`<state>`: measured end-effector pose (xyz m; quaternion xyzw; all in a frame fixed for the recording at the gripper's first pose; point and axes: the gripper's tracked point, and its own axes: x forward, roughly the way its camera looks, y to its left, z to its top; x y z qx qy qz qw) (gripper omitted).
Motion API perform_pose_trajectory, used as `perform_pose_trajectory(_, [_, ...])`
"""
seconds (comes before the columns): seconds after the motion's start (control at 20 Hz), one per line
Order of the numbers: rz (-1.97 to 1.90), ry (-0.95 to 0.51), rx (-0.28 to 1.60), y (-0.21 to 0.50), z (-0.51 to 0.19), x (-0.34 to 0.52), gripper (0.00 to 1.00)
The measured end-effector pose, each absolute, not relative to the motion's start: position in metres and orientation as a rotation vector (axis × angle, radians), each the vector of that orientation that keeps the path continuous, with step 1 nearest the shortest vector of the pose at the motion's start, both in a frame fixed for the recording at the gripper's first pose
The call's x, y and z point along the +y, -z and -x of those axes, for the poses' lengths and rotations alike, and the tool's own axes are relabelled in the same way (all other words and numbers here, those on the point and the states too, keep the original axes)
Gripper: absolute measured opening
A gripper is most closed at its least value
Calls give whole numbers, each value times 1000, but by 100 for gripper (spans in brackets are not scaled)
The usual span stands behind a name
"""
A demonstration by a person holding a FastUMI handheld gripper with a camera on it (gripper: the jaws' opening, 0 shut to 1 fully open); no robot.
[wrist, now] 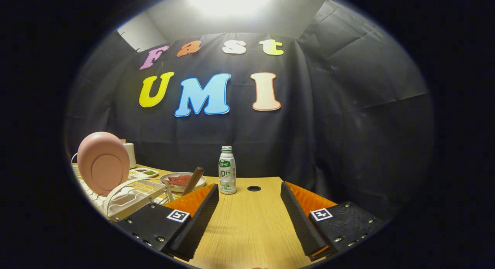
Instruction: Take the plate from the dish rack, then take the spoon from the basket and place it into the plate.
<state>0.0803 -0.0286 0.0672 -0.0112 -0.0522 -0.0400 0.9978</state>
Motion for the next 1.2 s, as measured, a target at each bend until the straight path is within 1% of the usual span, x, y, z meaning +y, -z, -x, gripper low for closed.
perform_pose_trajectory(0.35, [52,136,-96,-104,-35,-44,98])
perform_pose_trajectory(0.65, [45,112,-92,-140,7,-23,98])
perform_pose_trajectory(0.8, [58,76,-132,-170,24,1,98])
perform_pose_trajectory(0.95, [19,9,-144,-191,33,34,98])
perform_pose_trajectory(1.2, [-25,-86,-136,-216,26,87,97])
